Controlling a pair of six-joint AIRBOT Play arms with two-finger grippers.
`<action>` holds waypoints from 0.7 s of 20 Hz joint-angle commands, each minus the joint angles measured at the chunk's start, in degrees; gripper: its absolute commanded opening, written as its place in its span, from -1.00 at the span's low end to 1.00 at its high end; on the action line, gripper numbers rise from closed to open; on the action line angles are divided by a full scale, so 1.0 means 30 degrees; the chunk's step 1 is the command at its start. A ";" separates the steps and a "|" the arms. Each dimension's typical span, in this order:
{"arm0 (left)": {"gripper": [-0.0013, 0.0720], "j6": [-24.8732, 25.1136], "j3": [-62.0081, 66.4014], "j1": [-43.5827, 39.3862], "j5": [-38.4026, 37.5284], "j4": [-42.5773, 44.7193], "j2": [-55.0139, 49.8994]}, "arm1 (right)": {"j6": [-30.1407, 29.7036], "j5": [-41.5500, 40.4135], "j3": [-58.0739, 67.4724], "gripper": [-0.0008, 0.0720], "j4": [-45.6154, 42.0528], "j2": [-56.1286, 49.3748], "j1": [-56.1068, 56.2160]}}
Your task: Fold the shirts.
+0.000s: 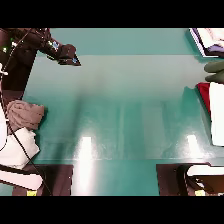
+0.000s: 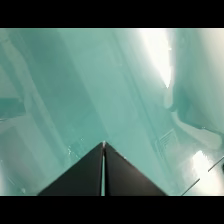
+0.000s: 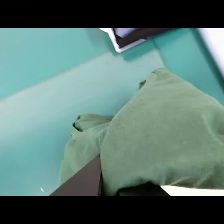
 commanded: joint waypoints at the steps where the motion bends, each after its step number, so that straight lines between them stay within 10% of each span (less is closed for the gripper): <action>1: -0.90 0.0466 -0.0007 -0.0007 -0.0015 0.0036 0.0015 | 0.1304 0.2623 0.0000 -0.92 -0.3002 0.0809 -0.0066; 8: -0.90 0.1086 -0.0015 -0.0007 -0.0066 0.0036 0.0015 | 0.3657 0.9777 -0.0750 -0.90 -0.9457 0.1100 -0.0066; 9: -0.90 0.1100 -0.0015 -0.0007 -0.0131 0.0044 0.0015 | 0.3672 1.0586 -0.1348 -0.65 -1.0353 0.1100 -0.0066; 11: -0.90 0.1100 -0.0007 -0.0007 -0.0335 0.0036 0.0015 | 0.3701 1.0557 -0.3162 0.50 -1.1285 0.1501 -0.0066; 14: -0.90 0.1100 -0.0007 -0.0007 -0.0364 0.0029 0.0015 | 0.3774 1.0389 -0.5464 0.65 -1.1366 0.2331 -0.0284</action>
